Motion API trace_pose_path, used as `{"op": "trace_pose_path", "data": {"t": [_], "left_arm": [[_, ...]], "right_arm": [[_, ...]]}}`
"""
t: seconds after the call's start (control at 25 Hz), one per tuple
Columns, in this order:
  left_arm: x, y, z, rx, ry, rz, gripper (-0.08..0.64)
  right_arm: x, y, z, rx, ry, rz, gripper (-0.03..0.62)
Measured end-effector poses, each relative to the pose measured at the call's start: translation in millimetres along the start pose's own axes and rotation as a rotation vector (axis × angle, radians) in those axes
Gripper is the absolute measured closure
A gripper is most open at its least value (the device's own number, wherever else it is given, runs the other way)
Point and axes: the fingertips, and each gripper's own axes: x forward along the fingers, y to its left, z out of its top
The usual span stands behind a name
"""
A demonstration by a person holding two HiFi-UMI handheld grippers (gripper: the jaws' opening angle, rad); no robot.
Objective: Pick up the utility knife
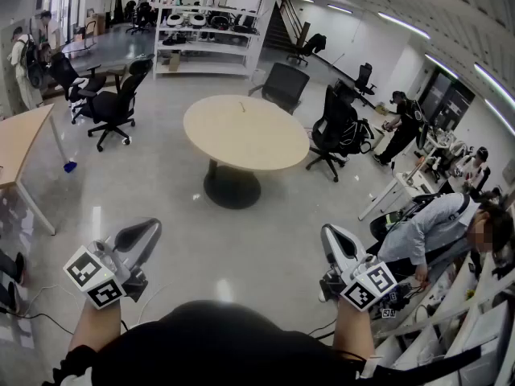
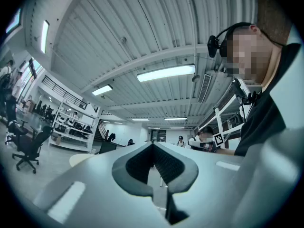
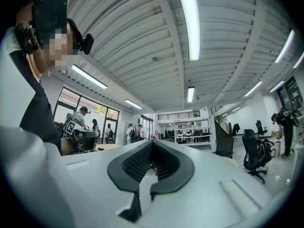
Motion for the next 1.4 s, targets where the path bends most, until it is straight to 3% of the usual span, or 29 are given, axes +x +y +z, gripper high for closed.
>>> {"op": "trace_pose_path", "data": {"t": [0.88, 1.4], "left_arm": [[14.3, 3.6, -2.9, -0.004, 0.014, -0.018, 0.560], [70.6, -57.0, -22.5, 0.006, 0.036, -0.044, 0.560]], "right_arm": [[0.1, -7.3, -4.7, 0.018, -0.002, 0.008, 0.578], [-59.9, -61.7, -6.6, 0.028, -0.009, -0.002, 0.578]]}}
